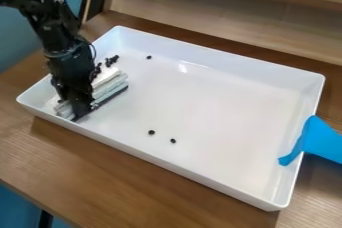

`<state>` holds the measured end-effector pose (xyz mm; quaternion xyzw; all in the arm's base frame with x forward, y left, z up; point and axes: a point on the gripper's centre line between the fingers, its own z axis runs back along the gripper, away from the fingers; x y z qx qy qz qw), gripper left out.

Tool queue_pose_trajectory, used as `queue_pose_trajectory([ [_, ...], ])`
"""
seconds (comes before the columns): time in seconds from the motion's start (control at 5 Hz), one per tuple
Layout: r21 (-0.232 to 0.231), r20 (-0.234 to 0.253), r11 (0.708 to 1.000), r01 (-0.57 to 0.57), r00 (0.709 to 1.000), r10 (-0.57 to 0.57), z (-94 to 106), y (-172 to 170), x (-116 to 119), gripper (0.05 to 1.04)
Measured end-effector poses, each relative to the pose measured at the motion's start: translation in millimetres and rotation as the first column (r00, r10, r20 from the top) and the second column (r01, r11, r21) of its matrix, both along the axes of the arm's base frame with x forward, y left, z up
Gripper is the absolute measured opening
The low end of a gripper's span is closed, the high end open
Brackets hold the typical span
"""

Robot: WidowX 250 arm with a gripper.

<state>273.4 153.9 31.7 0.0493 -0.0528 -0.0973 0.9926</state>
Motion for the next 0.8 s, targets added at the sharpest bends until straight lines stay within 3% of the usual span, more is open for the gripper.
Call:
queue_pose_trajectory([
  [0.4, -0.002, -0.012, 1.0, 0.019, 1.0, -0.019, 3.1, 1, 0, 0.389],
  [0.8, 0.014, -0.002, 0.999, -0.049, 0.999, 0.049, 11.0, 22, 0, 0.389],
])
